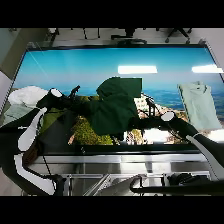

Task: Fold the shirts.

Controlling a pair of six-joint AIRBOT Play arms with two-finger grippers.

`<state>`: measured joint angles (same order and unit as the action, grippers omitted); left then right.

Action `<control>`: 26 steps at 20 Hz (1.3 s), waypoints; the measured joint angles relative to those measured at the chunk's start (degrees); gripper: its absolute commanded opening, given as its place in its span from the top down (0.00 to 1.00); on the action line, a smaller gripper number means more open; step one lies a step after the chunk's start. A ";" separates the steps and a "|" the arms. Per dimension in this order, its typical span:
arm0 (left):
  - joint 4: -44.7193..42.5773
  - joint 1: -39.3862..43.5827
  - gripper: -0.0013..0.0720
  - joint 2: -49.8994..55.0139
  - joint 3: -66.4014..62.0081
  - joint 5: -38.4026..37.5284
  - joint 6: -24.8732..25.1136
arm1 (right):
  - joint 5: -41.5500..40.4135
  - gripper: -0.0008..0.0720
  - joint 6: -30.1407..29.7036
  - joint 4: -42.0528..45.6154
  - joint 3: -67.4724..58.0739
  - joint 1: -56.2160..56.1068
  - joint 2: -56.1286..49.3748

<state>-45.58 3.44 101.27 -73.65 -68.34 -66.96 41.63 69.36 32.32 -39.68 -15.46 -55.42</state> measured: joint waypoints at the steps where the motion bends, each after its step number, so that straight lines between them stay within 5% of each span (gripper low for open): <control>1: 0.02 -0.31 0.97 -1.07 -0.33 -0.31 0.02 | 0.76 0.96 -0.04 0.00 -0.09 1.05 0.74; 7: 3.32 -3.85 0.97 -14.08 -1.70 -3.39 0.98 | 9.05 0.96 -1.86 -0.11 -5.05 10.10 8.00; 15: 17.29 -8.76 0.97 -41.03 -21.20 1.88 1.79 | 22.05 0.96 -6.73 -7.96 -42.42 19.52 13.25; 20: 8.85 -9.20 0.97 -51.45 -35.43 9.01 -0.15 | 26.93 0.96 -6.99 -7.04 -59.67 20.41 13.51; 26: 1.86 -8.44 0.97 -49.00 -32.50 6.82 -2.45 | 33.57 0.96 -5.22 -4.50 -55.76 20.35 9.05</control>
<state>-43.72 -4.99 52.27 -106.15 -61.52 -69.41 75.20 64.14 27.81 -95.44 4.89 -46.37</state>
